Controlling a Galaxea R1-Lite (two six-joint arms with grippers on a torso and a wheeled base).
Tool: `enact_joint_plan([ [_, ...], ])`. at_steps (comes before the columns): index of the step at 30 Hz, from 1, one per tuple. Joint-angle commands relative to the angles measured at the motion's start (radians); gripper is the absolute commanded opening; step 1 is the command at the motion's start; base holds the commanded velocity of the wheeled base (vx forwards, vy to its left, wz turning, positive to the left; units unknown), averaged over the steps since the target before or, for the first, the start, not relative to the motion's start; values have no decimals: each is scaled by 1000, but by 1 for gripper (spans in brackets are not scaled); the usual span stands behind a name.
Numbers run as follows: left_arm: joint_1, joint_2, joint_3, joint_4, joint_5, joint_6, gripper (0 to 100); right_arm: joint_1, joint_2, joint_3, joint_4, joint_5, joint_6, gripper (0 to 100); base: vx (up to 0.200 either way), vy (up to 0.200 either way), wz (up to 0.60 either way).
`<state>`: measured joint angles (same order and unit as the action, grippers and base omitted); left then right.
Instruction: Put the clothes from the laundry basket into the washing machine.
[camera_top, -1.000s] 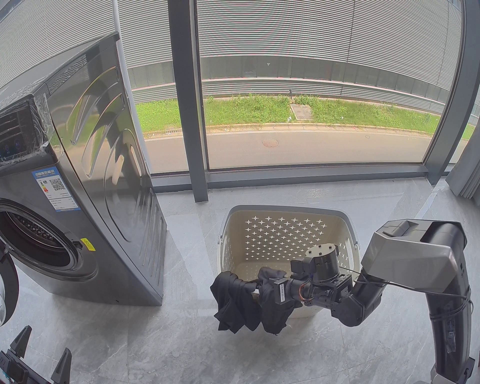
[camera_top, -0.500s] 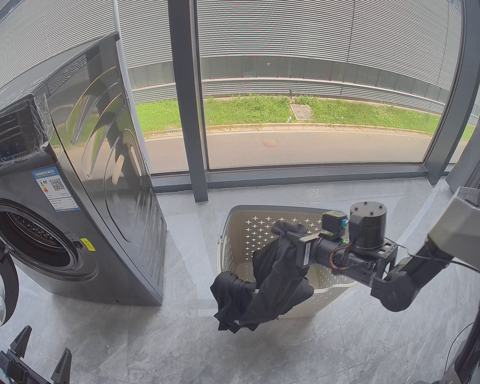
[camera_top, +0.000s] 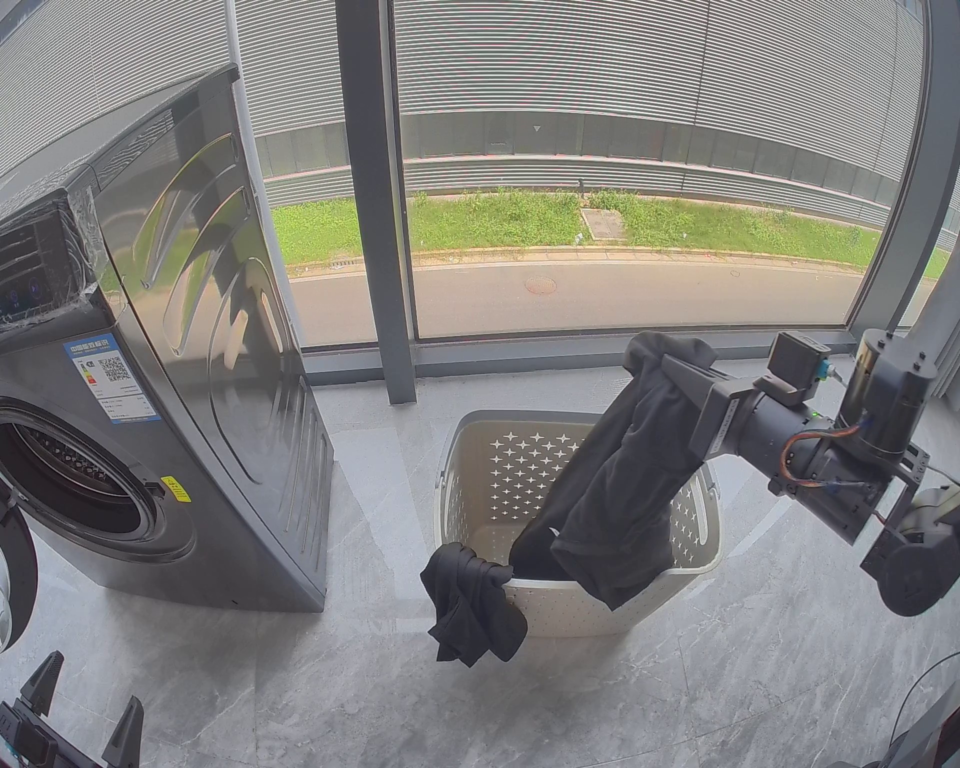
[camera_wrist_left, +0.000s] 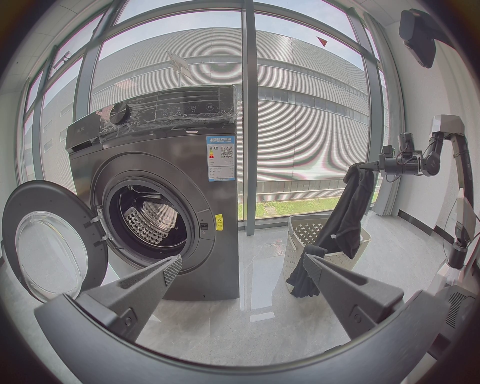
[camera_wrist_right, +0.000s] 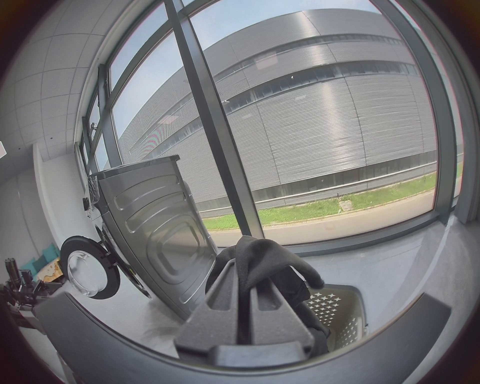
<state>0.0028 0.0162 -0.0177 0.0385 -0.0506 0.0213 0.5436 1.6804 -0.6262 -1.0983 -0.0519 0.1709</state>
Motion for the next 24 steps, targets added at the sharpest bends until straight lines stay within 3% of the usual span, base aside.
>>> enact_joint_plan([
  [1,0,-15,16,1,-2,0,100,9,-71,39,-6,-28,-25,0,-200,0,0],
  [7,0,-15,16,1,-2,-1,100,22,-74,60,-6,-74,-34,0,-200,0,0],
  [14,0,-15,16,1,0,-3,100,52,-110,86,9,-166,-51,0,0,29,0],
  [24,0,-15,16,1,0,-3,100,64,-133,88,11,-175,-51,0,0,200,0],
])
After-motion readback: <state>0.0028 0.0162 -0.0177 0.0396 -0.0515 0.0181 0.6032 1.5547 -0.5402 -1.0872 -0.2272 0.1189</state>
